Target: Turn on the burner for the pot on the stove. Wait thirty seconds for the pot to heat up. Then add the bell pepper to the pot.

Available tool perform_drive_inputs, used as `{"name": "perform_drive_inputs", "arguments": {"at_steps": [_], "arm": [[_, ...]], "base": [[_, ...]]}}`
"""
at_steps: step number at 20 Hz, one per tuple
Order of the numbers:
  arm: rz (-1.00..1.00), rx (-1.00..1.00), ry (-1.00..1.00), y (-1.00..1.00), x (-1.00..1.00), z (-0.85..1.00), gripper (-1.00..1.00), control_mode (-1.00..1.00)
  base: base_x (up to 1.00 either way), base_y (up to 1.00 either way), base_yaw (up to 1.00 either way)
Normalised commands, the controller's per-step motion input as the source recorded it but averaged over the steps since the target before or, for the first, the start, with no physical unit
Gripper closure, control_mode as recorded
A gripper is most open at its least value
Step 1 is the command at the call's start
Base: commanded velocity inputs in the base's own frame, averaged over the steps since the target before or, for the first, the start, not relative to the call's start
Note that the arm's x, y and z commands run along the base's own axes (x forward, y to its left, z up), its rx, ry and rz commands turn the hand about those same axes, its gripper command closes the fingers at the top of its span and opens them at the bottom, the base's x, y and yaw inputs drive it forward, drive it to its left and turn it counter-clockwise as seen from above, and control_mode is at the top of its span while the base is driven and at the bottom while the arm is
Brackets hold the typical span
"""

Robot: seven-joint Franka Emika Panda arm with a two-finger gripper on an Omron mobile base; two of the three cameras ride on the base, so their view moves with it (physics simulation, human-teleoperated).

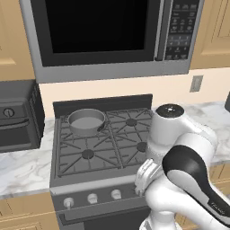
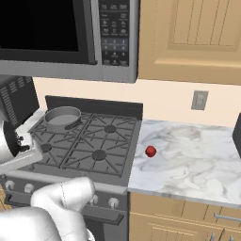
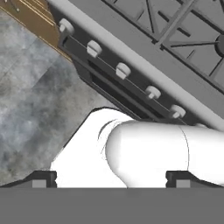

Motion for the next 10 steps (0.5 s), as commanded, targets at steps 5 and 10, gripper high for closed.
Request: {"name": "perform_drive_inputs", "arguments": {"at_steps": [5, 10], "arm": [[-0.03, 0.0, 0.01, -0.06, 0.0, 0.0, -1.0, -1.0], [0.0, 0.0, -0.04, -0.09, 0.0, 0.0, -1.0, -1.0]], "base": [[0.0, 0.0, 0.0], [0.0, 0.0, 0.0]]}}
